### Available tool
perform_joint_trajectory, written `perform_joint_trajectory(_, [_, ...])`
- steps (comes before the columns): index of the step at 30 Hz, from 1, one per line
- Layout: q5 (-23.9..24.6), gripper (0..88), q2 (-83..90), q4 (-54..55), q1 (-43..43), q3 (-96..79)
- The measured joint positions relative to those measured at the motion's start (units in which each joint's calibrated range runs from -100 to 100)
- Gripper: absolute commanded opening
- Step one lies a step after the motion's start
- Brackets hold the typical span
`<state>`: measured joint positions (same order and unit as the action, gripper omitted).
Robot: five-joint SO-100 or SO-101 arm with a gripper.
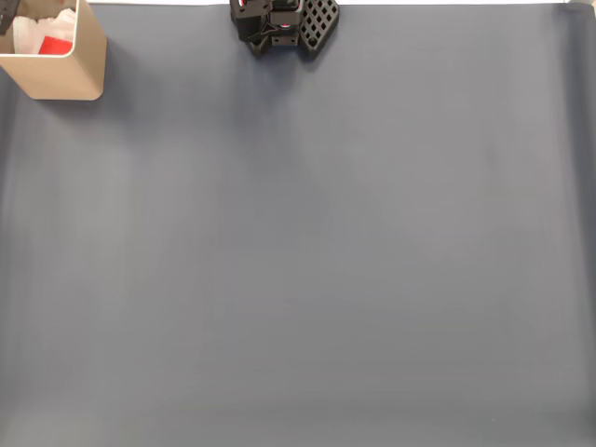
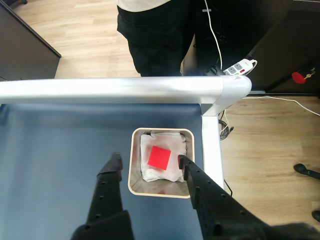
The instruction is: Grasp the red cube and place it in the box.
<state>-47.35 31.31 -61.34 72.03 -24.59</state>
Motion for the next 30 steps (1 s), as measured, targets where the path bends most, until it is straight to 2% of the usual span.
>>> perform_joint_trajectory(8, [-0.4, 0.0, 1.2, 0.1, -0.1, -1.8])
perform_joint_trajectory(30, [-0.3, 0.0, 2.1, 0.4, -2.8, -1.9])
